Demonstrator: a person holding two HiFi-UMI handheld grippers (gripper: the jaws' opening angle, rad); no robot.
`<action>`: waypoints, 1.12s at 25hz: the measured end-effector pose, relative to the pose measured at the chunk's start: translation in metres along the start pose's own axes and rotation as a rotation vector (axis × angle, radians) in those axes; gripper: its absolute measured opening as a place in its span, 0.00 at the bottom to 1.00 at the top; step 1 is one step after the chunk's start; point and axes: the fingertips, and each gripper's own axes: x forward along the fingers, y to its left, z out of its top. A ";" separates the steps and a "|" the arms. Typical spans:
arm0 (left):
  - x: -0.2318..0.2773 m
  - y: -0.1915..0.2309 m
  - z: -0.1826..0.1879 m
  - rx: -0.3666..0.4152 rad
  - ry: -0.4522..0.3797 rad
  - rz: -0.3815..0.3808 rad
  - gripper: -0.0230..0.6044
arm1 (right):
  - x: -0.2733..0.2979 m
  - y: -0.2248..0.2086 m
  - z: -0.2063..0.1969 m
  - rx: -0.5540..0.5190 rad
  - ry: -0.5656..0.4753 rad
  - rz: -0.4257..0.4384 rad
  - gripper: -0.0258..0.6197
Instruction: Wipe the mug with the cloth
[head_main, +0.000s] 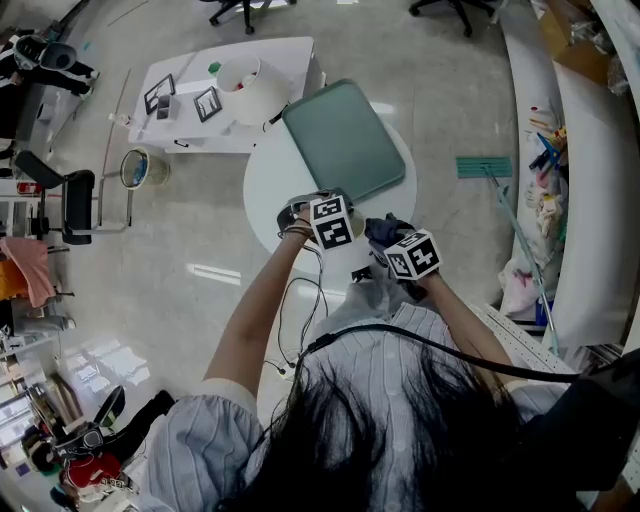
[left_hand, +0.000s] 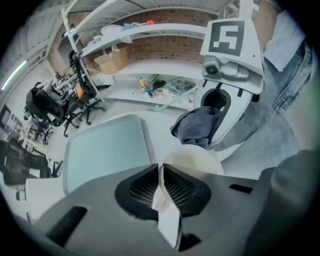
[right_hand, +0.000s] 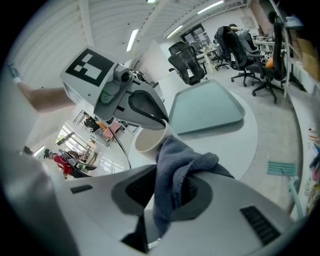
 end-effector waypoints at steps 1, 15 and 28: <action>-0.001 0.001 -0.001 -0.042 -0.009 0.003 0.11 | 0.000 0.000 0.000 -0.002 0.001 0.000 0.16; -0.012 0.011 -0.024 -0.671 -0.054 0.115 0.11 | 0.002 0.004 0.005 -0.024 -0.001 -0.003 0.16; -0.020 0.003 -0.035 -1.169 -0.149 0.186 0.11 | 0.001 0.000 0.005 -0.009 -0.007 -0.030 0.16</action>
